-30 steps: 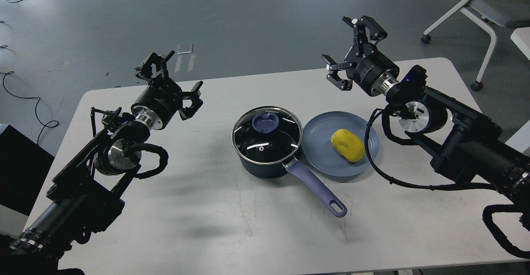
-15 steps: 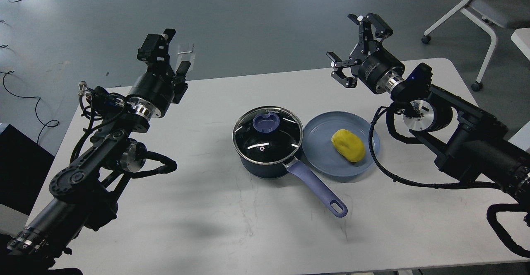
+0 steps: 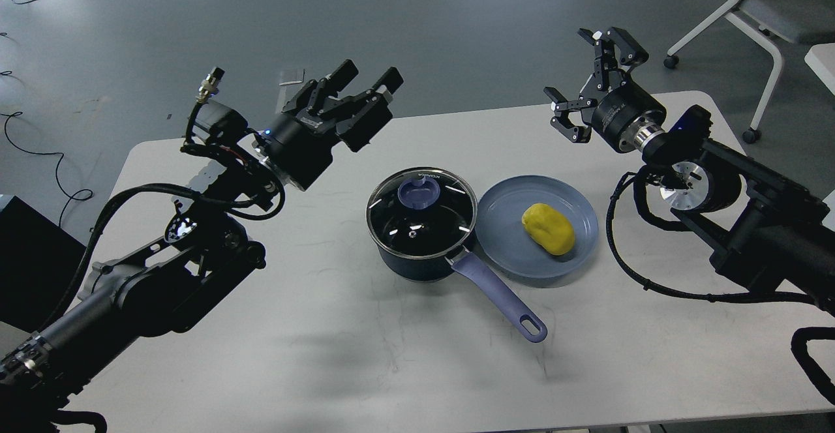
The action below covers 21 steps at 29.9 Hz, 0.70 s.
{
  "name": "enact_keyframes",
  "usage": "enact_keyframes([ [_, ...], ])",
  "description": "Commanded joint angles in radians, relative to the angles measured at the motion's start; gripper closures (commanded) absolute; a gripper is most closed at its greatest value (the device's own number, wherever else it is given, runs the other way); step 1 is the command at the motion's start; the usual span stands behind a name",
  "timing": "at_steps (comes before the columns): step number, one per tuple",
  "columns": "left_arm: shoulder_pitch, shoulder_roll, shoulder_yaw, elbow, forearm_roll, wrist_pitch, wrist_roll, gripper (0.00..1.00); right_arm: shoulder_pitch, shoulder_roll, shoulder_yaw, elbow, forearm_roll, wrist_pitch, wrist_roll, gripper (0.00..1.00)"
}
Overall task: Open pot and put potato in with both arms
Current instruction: 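Move the left gripper over the pot and reach for the lid knob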
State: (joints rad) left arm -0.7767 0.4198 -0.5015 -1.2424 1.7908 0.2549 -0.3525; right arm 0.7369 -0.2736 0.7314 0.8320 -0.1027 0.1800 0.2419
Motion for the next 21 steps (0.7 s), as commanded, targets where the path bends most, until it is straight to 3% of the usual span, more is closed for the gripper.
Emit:
enact_keyframes([
  [1,-0.088,-0.009,0.121,0.029,0.14,0.001,-0.005,0.02,-0.001,-0.006,0.003,-0.001,0.0,-0.002,0.0,0.0],
  [11,-0.147,-0.085,0.236,0.179,0.312,0.012,-0.029,0.02,-0.007,-0.022,0.006,0.003,0.0,-0.024,0.0,0.0],
  [21,-0.133,-0.082,0.291,0.21,0.309,0.014,-0.034,0.02,-0.008,-0.021,0.005,0.001,0.0,-0.025,0.0,0.0],
])
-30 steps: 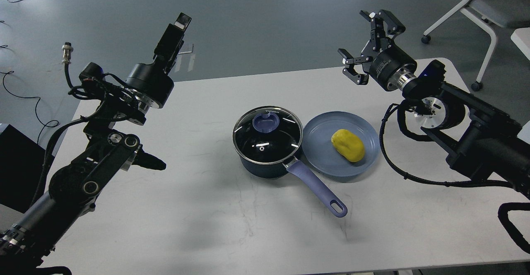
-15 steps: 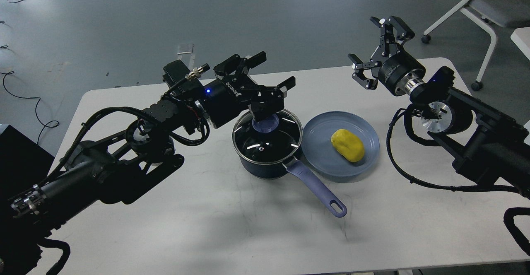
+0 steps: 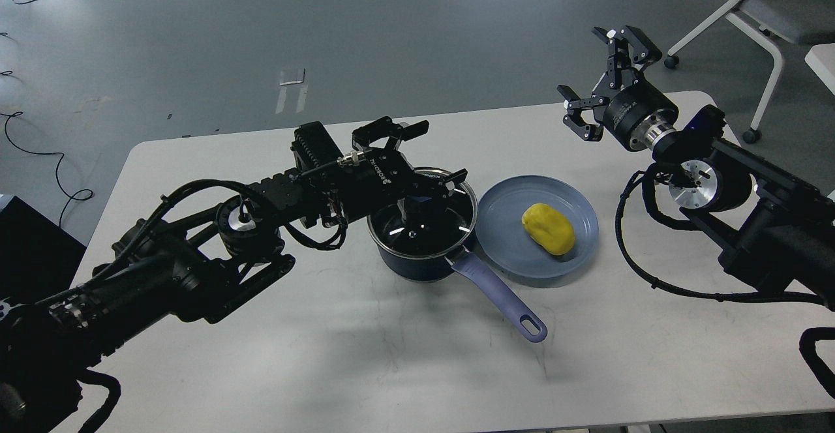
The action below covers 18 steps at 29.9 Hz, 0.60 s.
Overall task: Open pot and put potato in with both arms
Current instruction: 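Move the left gripper over the pot and reach for the lid knob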
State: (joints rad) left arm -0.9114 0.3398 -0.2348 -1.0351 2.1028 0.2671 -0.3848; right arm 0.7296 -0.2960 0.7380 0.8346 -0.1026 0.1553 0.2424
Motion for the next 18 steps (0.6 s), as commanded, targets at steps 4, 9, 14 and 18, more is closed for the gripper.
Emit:
enact_keyframes([
  [4,0.005,-0.002,0.04,0.004,0.0,0.006,-0.002,0.02,-0.001,0.0,-0.002,-0.003,0.0,0.0,0.0,0.0],
  [9,0.011,-0.007,0.042,0.023,0.0,0.009,-0.002,0.02,-0.001,0.0,-0.002,-0.003,0.0,0.0,0.0,0.0],
  [14,0.034,-0.008,0.042,0.055,0.0,0.009,-0.002,0.02,-0.003,0.0,-0.002,-0.003,0.0,0.0,0.0,0.0],
  [18,0.052,-0.008,0.045,0.058,0.0,0.009,-0.003,0.02,-0.009,0.0,-0.002,-0.002,0.0,0.001,0.0,0.0],
])
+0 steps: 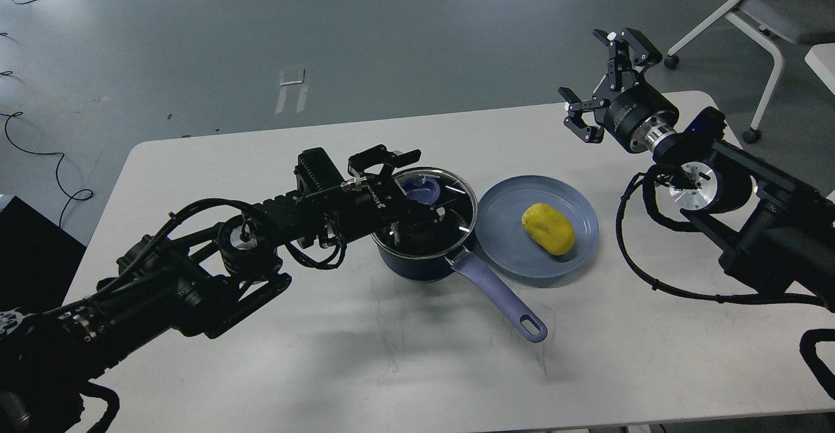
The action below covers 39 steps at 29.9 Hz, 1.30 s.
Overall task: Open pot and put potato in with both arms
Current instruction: 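Move the left gripper over the pot and reach for the lid knob, then close the left gripper on the blue lid knob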
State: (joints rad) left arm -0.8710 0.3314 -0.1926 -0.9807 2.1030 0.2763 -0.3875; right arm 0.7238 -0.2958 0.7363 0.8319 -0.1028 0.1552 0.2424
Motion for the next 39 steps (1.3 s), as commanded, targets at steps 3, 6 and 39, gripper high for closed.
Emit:
enact_keyframes([
  [3,0.012,0.0,0.002,0.007,-0.003,0.0,0.001,0.02,-0.003,-0.002,-0.006,0.006,0.0,0.001,0.0,0.0],
  [6,0.014,0.0,0.004,0.007,-0.005,-0.002,0.001,0.02,-0.007,-0.009,-0.009,0.006,0.0,0.001,0.0,0.0],
  [39,0.037,0.009,0.004,0.043,-0.044,-0.002,-0.023,0.48,-0.007,-0.022,-0.021,0.003,-0.002,0.004,-0.002,0.0],
])
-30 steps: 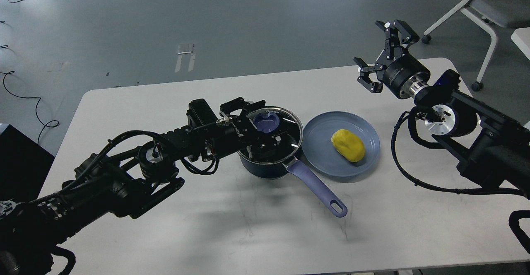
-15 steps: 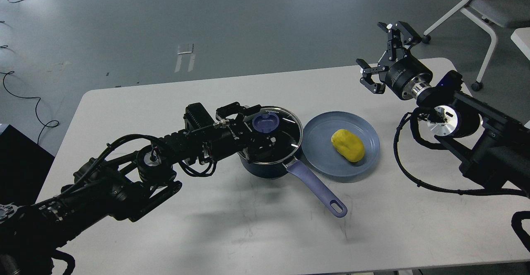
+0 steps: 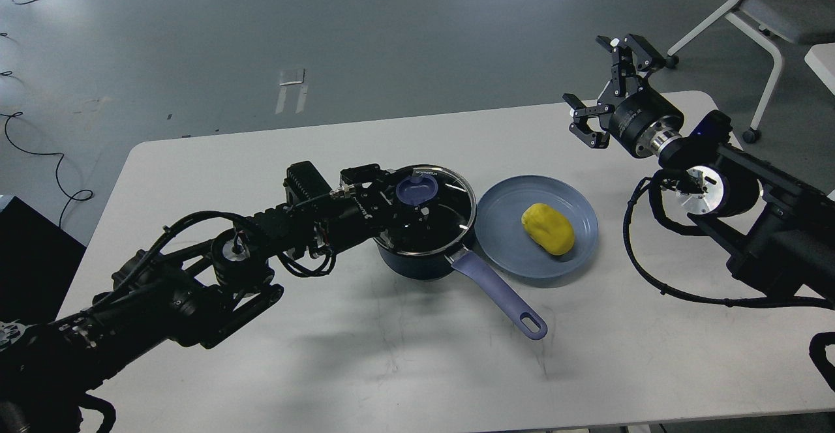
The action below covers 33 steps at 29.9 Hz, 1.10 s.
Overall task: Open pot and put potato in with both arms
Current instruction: 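Close the left gripper on the blue lid knob, then lift the glass lid off the pot with the left gripper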
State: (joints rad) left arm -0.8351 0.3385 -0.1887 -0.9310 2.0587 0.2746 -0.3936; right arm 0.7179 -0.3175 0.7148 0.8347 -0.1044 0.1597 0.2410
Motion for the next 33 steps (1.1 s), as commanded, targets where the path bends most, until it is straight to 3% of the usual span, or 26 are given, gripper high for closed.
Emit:
enact_keyframes([
  [1,0.001,0.004,-0.001,-0.011,-0.006,0.0,-0.028,0.48,-0.002,-0.002,0.0,0.0,0.0,0.0,0.0,0.0],
  [20,-0.074,0.051,-0.014,-0.081,-0.08,0.009,-0.031,0.49,0.002,-0.002,0.002,0.001,0.0,0.0,0.0,0.0],
  [26,-0.113,0.128,-0.011,-0.074,-0.081,0.089,-0.031,0.51,0.006,-0.002,0.002,0.0,0.0,0.0,0.0,0.0],
  [31,-0.105,0.22,-0.002,-0.074,-0.083,0.094,-0.034,0.59,0.009,0.002,0.0,-0.002,-0.001,-0.002,0.0,0.0],
  [33,-0.09,0.279,0.0,-0.066,-0.086,0.095,-0.062,0.61,0.009,0.003,0.0,-0.003,-0.001,-0.002,0.0,0.0],
])
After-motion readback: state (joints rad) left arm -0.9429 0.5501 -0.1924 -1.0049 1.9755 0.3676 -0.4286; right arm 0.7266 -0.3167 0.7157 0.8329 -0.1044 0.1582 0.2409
